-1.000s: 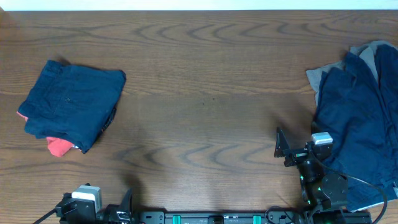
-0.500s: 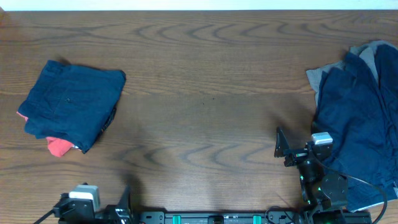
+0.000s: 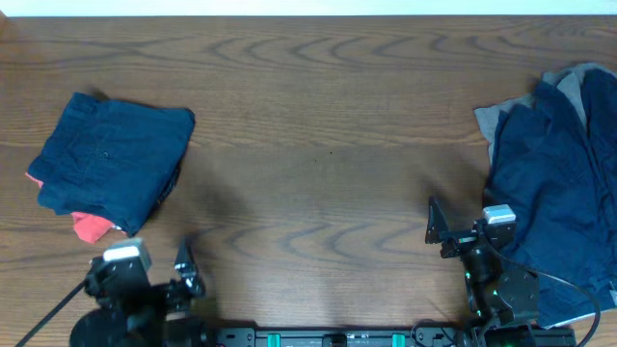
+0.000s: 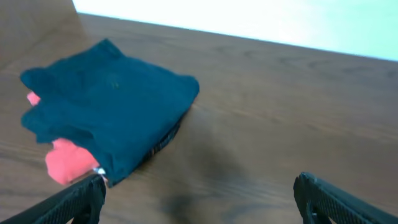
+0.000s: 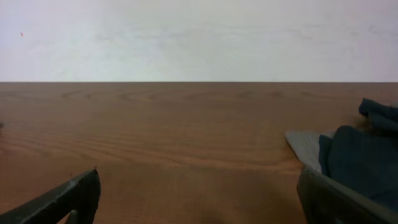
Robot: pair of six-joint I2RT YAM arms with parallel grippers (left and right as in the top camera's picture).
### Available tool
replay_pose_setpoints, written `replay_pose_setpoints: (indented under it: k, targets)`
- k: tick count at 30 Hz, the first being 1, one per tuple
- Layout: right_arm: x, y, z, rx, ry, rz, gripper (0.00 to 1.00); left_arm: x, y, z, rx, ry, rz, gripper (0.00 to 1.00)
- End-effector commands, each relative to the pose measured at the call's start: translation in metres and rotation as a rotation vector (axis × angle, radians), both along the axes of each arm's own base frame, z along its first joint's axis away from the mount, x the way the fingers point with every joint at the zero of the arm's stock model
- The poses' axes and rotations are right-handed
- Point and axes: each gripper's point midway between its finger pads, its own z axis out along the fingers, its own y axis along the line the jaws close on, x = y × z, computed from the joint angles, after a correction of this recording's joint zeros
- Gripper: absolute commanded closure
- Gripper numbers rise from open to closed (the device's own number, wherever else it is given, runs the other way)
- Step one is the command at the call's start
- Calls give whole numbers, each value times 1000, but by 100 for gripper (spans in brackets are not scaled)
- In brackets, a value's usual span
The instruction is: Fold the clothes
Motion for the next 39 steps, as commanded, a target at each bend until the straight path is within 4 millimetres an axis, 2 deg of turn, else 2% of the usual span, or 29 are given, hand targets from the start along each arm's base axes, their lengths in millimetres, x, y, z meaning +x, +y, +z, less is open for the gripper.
replay_pose_setpoints:
  k: [1, 13, 21, 23, 27, 29, 30, 39]
  targets:
    - [0, -3, -1, -17, 0, -11, 1, 8, 4, -11, 29, -39, 7, 2]
    - [0, -3, -1, -17, 0, -11, 1, 62, 9, -41, 56, -241, -4, 2]
    - [0, -3, -1, -17, 0, -11, 1, 94, 2, -62, 65, -400, -48, 2]
    - [0, -3, -1, -17, 0, -11, 1, 97, 0, -67, 67, -426, -58, 2]
    - [0, -3, -1, -17, 0, -11, 1, 98, -3, -83, 71, -372, -61, 2]
    - [0, -3, -1, -17, 0, -11, 1, 97, -6, -97, 65, -312, -70, 2]
    - [0, -3, -1, -17, 0, -11, 1, 95, -9, -111, 60, -256, -85, 2]
    - [0, -3, -1, -17, 0, -11, 1, 95, -12, -109, 55, -267, -97, 2]
